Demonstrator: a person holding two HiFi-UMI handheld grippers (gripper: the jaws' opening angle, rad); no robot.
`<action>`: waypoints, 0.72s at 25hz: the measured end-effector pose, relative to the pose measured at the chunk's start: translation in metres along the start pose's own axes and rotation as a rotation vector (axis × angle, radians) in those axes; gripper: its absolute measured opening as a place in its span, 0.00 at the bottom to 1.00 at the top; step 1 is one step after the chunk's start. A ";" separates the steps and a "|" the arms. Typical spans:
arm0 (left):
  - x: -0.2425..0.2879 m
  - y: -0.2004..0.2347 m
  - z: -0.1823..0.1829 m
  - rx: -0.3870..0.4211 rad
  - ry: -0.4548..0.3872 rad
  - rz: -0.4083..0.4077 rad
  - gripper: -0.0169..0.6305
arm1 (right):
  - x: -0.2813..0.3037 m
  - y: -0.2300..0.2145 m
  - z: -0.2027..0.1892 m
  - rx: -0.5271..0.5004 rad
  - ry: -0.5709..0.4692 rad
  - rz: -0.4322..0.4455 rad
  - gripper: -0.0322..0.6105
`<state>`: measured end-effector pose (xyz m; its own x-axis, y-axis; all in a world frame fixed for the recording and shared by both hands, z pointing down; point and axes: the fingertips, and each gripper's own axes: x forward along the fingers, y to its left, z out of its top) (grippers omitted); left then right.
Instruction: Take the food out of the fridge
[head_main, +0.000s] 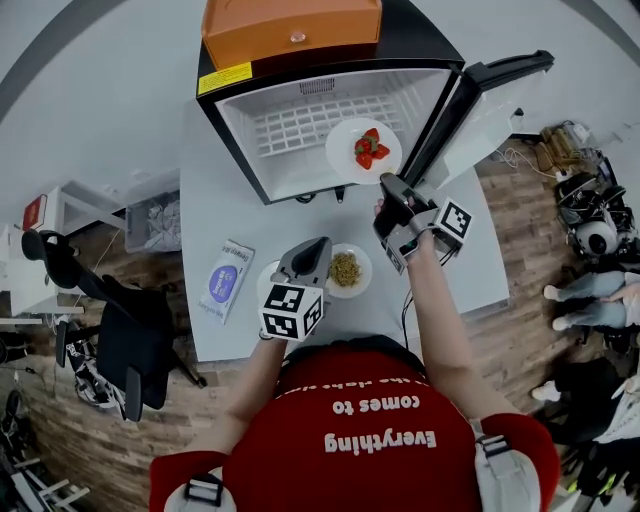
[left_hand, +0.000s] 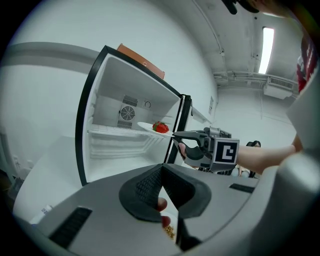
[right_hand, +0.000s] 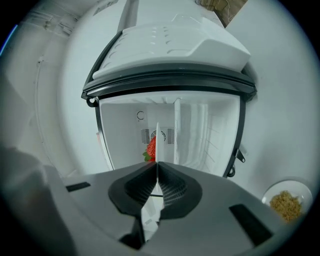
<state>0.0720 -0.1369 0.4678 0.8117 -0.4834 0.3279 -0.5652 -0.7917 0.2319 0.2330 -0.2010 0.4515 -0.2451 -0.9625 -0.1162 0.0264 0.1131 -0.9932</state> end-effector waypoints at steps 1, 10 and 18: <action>-0.002 0.000 0.000 0.002 0.000 0.002 0.02 | -0.004 -0.001 -0.005 0.004 0.011 0.000 0.08; -0.019 -0.006 -0.018 0.014 0.036 0.014 0.02 | -0.052 -0.019 -0.044 0.006 0.102 0.003 0.08; -0.035 -0.014 -0.037 0.006 0.073 -0.009 0.02 | -0.085 -0.023 -0.075 -0.051 0.203 0.019 0.08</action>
<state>0.0468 -0.0951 0.4867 0.8037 -0.4476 0.3920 -0.5567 -0.7984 0.2297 0.1806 -0.1032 0.4846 -0.4356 -0.8911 -0.1269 -0.0153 0.1483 -0.9888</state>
